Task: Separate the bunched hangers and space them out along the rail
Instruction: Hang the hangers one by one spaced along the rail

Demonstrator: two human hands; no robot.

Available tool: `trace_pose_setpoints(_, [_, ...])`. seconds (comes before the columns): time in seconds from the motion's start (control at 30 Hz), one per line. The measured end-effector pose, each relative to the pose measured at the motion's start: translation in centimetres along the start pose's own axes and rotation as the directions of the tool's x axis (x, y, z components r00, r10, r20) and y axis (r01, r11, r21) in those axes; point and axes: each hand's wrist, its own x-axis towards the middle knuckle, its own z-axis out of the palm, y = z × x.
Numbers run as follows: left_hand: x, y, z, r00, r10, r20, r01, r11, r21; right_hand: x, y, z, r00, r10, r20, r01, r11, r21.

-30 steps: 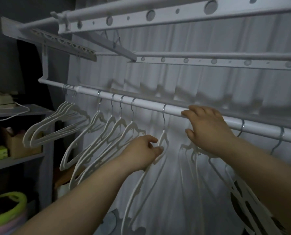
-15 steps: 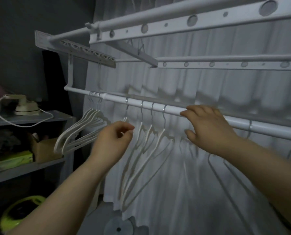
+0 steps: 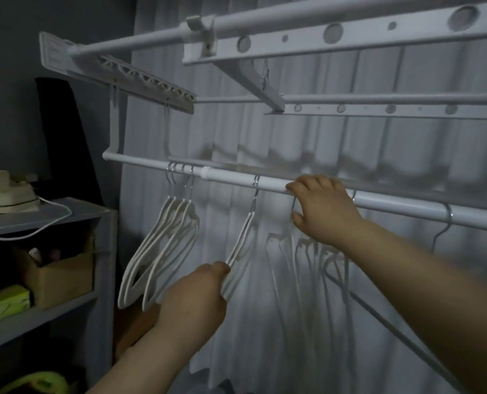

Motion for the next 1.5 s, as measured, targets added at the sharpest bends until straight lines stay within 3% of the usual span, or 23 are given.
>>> trace_pose_setpoints(0.2, [1.6,-2.2,0.0,0.995,0.064,-0.074,-0.064,0.998,0.007,1.6,-0.8,1.4,0.991,0.13,0.014,-0.128,0.987,-0.093])
trace_pose_setpoints(0.53, [2.6,-2.9,-0.2,0.993,0.106,-0.044,-0.094,0.972,0.215,0.8,1.1,1.4,0.972,0.234,0.002,-0.231,0.96,-0.158])
trace_pose_setpoints(0.6, [2.8,-3.0,-0.4,0.992,0.109,-0.059,-0.097,0.979,0.177,0.5,1.2,1.2,0.973,0.231,-0.013,-0.23,0.961,-0.155])
trace_pose_setpoints(0.7, [2.8,-2.9,-1.2,0.997,0.08,0.001,-0.08,0.993,-0.084,0.2,1.5,1.3,0.971,0.236,-0.018,-0.237,0.961,-0.141])
trace_pose_setpoints(0.77, [2.9,-2.9,-1.3,0.986,-0.007,0.167,0.076,0.909,-0.409,0.0,1.4,1.3,0.964,0.259,-0.065,-0.265,0.957,-0.115])
trace_pose_setpoints(0.83, [2.9,-2.9,-1.6,0.938,-0.111,0.329,0.313,0.678,-0.665,-0.2,0.6,1.7,0.952,0.172,-0.253,-0.197,0.978,-0.074])
trace_pose_setpoints(0.9, [2.9,-2.9,-1.9,0.881,-0.114,0.459,0.454,0.479,-0.751,-0.6,-1.5,1.3,0.9,0.038,-0.435,-0.05,0.999,-0.017])
trace_pose_setpoints(0.97, [2.7,-2.7,-2.1,0.859,-0.077,0.506,0.488,0.422,-0.764,-1.2,-4.6,0.9,0.944,0.045,-0.328,0.012,0.986,0.168])
trace_pose_setpoints(1.03, [2.6,-2.4,-1.8,0.861,-0.062,0.506,0.485,0.405,-0.775,-1.8,-7.1,0.8,0.987,0.161,0.021,-0.158,0.924,0.347])
trace_pose_setpoints(1.07, [2.5,-2.3,-1.7,0.863,-0.052,0.503,0.48,0.399,-0.781,-2.0,-7.8,1.2,0.963,0.2,0.181,-0.258,0.878,0.404])
trace_pose_setpoints(1.1, [2.3,-2.3,-1.5,0.866,-0.038,0.499,0.471,0.398,-0.787,-2.0,-8.3,1.6,0.915,0.237,0.326,-0.376,0.791,0.482])
trace_pose_setpoints(1.17, [2.1,-2.1,-1.3,0.878,-0.023,0.479,0.447,0.397,-0.801,-2.1,-8.7,2.1,0.801,0.282,0.528,-0.592,0.498,0.633])
trace_pose_setpoints(1.23, [2.0,-1.8,-1.3,0.894,-0.031,0.447,0.42,0.403,-0.813,-2.0,-8.9,2.7,0.742,0.282,0.608,-0.662,0.17,0.73])
trace_pose_setpoints(1.27, [2.0,-1.7,-1.3,0.901,-0.04,0.432,0.41,0.403,-0.818,-2.0,-9.0,3.0,0.735,0.294,0.61,-0.656,0.08,0.751])
trace_pose_setpoints(1.43, [1.7,-1.0,-1.2,0.916,-0.073,0.395,0.392,0.38,-0.838,-2.1,-9.8,3.6,0.699,0.354,0.622,-0.628,-0.113,0.77])
trace_pose_setpoints(1.5, [1.7,-1.0,-1.2,0.915,-0.093,0.393,0.397,0.392,-0.83,-2.2,-9.5,3.7,0.686,0.412,0.6,-0.605,-0.135,0.785])
